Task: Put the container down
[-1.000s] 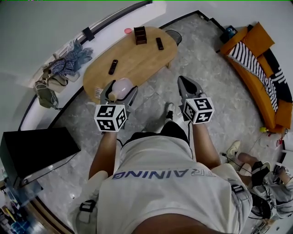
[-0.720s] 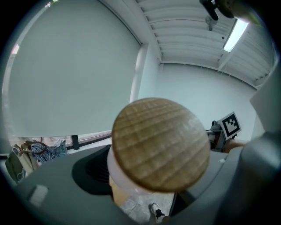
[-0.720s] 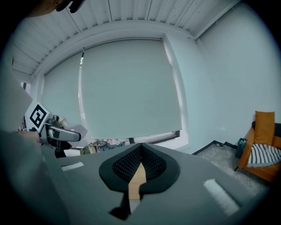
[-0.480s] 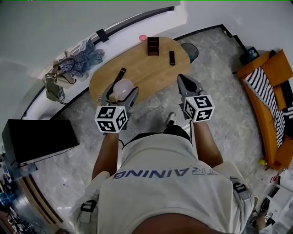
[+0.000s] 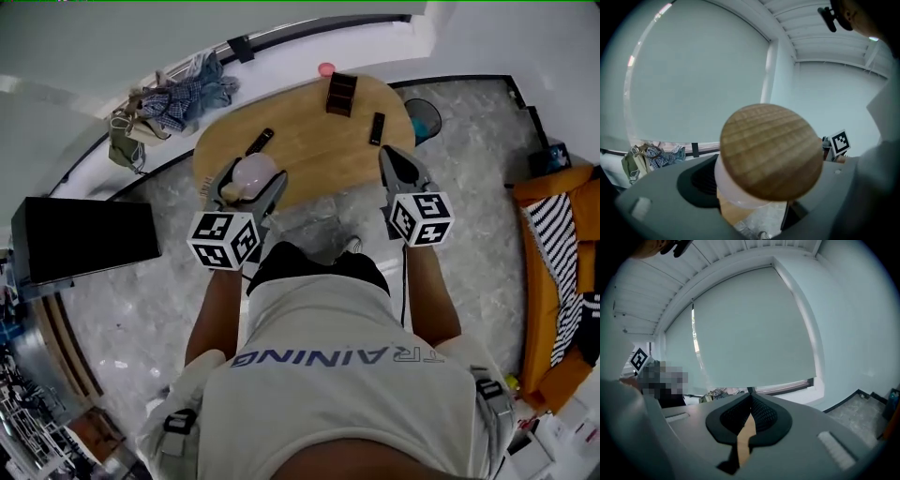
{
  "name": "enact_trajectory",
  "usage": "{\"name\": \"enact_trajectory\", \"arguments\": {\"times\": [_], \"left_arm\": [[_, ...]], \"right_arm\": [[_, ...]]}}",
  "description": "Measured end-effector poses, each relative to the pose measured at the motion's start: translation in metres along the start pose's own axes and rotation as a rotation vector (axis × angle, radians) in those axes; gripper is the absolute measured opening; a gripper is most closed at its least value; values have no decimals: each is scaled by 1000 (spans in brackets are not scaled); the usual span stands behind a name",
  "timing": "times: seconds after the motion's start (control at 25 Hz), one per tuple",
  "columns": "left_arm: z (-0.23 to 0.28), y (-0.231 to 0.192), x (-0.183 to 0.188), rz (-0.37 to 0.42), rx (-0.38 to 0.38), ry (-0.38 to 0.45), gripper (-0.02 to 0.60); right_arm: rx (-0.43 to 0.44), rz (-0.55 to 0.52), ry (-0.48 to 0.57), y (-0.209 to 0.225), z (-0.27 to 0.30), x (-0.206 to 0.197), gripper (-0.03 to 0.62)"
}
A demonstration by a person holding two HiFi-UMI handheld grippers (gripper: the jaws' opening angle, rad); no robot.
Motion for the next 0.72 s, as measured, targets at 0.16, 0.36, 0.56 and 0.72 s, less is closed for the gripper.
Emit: {"name": "enact_trajectory", "arguments": {"times": [0.16,0.36,0.56,0.72], "left_arm": [[18,-19,-7,-13,18,-39,400],[52,-55,-21,-25,5,-86,400],[80,-89,-20,-19,-26,-77,400],[87,-121,-22,-7,-4,-81,400]], "right_arm": [[-5,53,-43,10,26,-25,15],[-36,62,-97,11,61,-41,15],[-46,9,-105,2,100,-27,15],[-15,-31,-105,-17,135,-15,15]]}}
Point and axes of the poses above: the fingertips, and each gripper's own axes: z forward along the fingers, y to its right, x out of its top, the point moved 5 cm from there along -z, backward along the fingers, and after that the axes turned 2 degrees about -x, right-handed, at the moved point
